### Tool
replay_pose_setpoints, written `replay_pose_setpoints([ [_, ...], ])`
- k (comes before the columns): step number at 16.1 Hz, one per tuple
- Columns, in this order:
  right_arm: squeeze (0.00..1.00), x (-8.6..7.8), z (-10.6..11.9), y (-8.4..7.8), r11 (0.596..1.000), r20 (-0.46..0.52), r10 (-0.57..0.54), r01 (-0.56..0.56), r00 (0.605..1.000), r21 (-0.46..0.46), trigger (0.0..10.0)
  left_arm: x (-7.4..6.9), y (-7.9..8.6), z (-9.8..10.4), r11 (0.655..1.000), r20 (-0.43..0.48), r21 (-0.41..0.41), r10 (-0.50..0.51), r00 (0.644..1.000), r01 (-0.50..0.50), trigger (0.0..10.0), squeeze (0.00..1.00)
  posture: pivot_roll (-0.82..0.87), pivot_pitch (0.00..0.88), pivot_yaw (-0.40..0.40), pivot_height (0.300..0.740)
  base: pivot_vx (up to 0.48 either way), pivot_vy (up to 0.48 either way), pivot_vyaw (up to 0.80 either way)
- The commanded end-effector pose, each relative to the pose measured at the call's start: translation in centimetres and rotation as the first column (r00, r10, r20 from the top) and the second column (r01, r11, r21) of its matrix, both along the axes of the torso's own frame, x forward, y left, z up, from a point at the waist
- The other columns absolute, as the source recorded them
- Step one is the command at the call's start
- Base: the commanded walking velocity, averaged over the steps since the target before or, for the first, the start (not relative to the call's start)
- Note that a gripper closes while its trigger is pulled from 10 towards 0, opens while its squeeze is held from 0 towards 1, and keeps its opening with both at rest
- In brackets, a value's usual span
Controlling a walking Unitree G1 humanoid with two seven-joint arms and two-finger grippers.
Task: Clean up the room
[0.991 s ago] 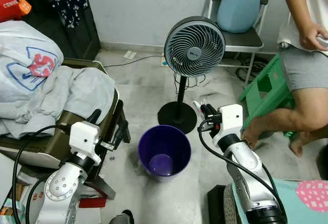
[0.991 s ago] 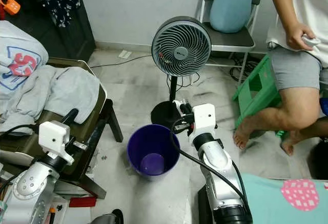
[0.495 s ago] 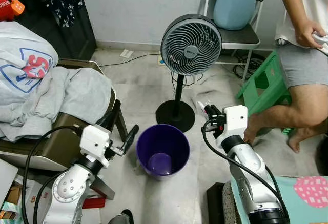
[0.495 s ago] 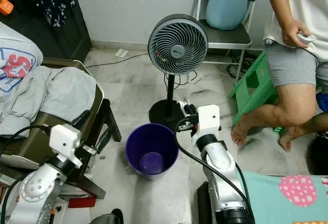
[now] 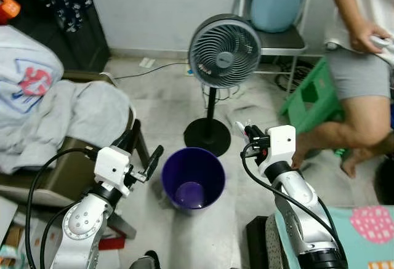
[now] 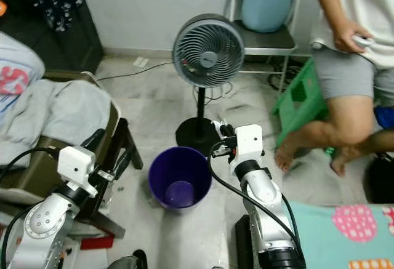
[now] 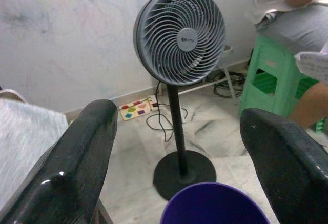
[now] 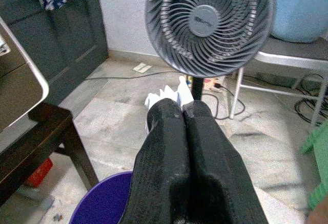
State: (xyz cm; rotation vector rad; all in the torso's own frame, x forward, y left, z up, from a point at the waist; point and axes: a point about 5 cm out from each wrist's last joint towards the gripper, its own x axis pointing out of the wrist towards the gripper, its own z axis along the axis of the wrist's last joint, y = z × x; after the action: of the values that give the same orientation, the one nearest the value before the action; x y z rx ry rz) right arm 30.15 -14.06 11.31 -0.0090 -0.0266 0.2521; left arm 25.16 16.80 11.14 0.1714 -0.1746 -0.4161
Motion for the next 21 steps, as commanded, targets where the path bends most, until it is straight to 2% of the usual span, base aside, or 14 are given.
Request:
replay_pose_setpoints([
  [1, 0.00, -0.04, 0.01, 0.40, 1.000, 0.002, 0.014, -0.014, 1.000, -0.006, 10.0, -0.39, 0.02, -0.59, 1.000, -0.037, -0.001, -0.019, 0.999, 0.019, 10.0, 0.00, -0.03, 0.171, -0.022, 0.740, 0.000, 0.000, 0.78],
  [3, 0.00, -0.05, -0.06, 0.33, 1.000, -0.001, 0.006, -0.006, 1.000, -0.004, 10.0, -0.36, -0.10, -0.63, 0.999, -0.041, -0.008, -0.036, 0.999, 0.035, 10.0, 0.00, -0.03, 0.171, -0.020, 0.740, 0.000, 0.000, 0.56],
  [7, 0.00, -0.01, -0.13, 0.38, 1.000, -0.005, 0.008, -0.008, 1.000, 0.000, 10.0, -0.41, -0.15, -0.67, 0.999, -0.047, -0.018, -0.048, 0.998, 0.047, 10.0, 0.00, -0.03, 0.171, -0.020, 0.740, 0.000, 0.000, 0.00],
  [21, 0.00, -0.02, 0.03, 0.81, 0.999, 0.007, 0.043, -0.042, 0.999, -0.007, 10.0, -0.41, -0.27, -0.89, 0.998, -0.067, -0.023, -0.056, 0.996, 0.054, 10.0, 0.00, -0.03, 0.178, -0.023, 0.740, 0.255, 0.000, 0.00],
])
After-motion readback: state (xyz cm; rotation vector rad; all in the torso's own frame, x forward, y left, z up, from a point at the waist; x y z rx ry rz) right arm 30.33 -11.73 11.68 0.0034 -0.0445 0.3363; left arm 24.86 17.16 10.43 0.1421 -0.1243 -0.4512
